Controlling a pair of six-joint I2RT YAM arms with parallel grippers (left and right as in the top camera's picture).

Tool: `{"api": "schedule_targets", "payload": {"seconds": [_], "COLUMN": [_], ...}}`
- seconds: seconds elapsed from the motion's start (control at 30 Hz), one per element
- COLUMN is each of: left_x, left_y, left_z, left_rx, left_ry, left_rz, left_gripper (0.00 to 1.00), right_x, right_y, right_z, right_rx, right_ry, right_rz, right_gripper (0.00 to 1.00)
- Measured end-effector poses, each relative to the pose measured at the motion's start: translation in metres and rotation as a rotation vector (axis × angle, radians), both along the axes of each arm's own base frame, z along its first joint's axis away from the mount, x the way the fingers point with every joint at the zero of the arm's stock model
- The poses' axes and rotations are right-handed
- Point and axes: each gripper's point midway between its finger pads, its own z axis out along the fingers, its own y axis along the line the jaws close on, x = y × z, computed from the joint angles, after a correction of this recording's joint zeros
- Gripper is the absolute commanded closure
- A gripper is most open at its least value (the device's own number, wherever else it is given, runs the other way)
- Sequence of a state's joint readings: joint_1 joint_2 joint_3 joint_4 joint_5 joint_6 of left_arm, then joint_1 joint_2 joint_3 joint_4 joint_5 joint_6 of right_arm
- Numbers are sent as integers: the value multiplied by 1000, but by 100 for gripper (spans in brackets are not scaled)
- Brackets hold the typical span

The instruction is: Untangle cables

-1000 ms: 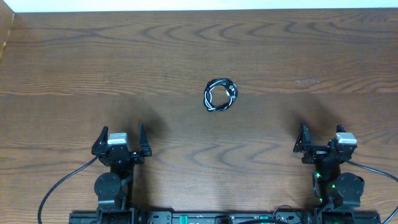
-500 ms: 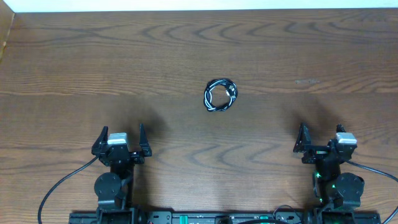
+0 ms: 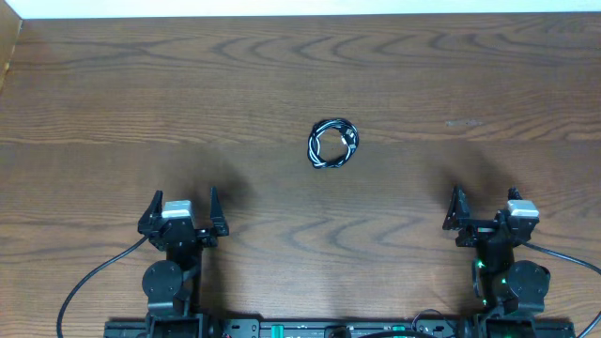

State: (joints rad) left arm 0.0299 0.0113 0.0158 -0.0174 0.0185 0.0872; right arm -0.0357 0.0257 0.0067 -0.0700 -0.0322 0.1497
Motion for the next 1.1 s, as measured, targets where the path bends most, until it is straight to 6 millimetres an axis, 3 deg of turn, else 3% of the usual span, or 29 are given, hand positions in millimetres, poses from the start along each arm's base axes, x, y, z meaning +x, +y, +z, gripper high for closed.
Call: {"api": "schedule_targets", "payload": {"seconds": [0.3, 0.53, 0.7, 0.8, 0.97, 1.1], "left_x": [0, 0, -2, -1, 7, 21], "left_y": [-1, -20, -28, -31, -37, -43], "left_z": [-1, 1, -7, 6, 48, 68], "left_rx": [-1, -12, -29, -37, -55, -75], "left_ry": [5, 2, 109, 158, 241, 322], "left_rz": [-6, -116, -164, -180, -211, -246], "left_gripper": [2, 2, 2, 2, 2, 2], "right_x": [0, -2, -4, -2, 5, 15], "right_y": [8, 30, 37, 40, 45, 52], "right_z": [1, 4, 16, 35, 62, 72], "right_rx": [73, 65, 39, 33, 39, 43], "right_ry": [-4, -11, -11, -8, 58, 151], "right_rz": [42, 172, 217, 231, 267, 308], "right_gripper": [1, 1, 1, 1, 1, 1]}}
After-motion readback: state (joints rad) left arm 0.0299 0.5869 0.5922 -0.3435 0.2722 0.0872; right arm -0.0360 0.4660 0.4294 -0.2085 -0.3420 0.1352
